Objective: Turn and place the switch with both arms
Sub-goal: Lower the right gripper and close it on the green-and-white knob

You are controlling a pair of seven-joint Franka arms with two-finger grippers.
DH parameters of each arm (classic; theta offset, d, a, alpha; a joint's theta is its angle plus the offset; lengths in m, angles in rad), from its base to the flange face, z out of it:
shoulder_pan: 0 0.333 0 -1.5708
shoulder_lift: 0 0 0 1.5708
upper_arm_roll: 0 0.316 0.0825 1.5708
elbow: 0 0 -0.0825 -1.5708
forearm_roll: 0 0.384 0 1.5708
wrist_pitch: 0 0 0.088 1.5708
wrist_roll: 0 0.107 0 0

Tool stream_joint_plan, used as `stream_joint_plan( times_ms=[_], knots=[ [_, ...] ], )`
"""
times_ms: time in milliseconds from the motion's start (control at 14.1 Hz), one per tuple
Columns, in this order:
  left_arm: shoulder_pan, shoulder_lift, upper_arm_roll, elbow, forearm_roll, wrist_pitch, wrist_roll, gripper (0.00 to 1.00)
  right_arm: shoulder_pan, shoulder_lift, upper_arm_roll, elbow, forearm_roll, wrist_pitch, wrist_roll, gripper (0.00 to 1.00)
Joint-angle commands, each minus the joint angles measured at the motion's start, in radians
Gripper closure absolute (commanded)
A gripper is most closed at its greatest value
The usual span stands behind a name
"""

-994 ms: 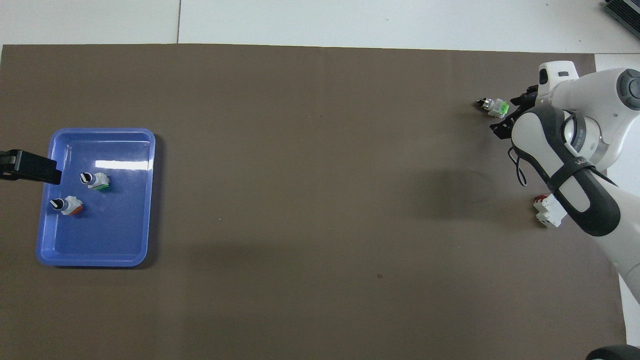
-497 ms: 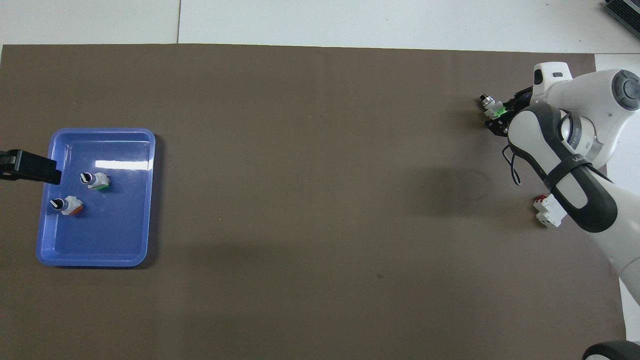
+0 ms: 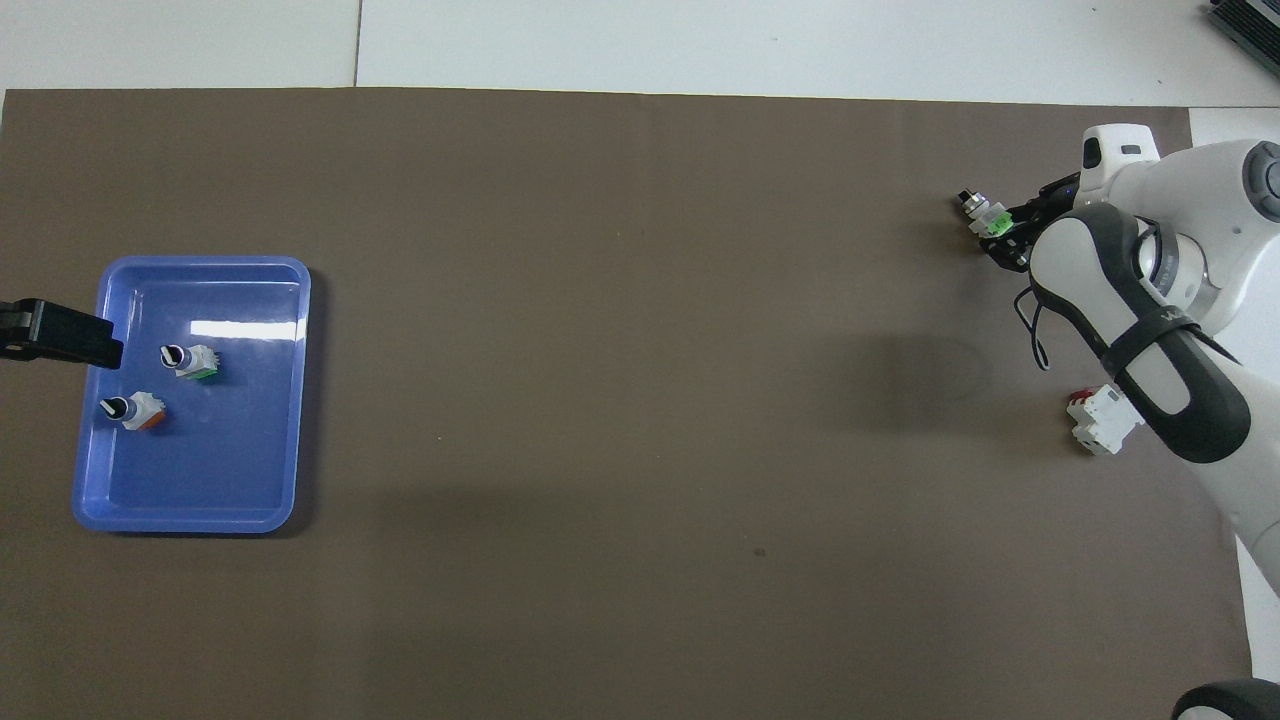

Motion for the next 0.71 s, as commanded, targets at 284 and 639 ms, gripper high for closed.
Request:
stream_joint_plan(
  times_ms=[284,639],
  knots=[
    [0.007,-0.030,-0.003,-0.034,0.015,0.012,0.003,0.00,-0.010,0.012,0.021,0.021,0.072,-0.009,0.013,0.85],
    [0.007,-0.030,-0.003,-0.034,0.015,0.012,0.003,0.00,0.014,-0.006,0.029,-0.002,0.035,-0.047,-0.060,1.00]
  ],
)
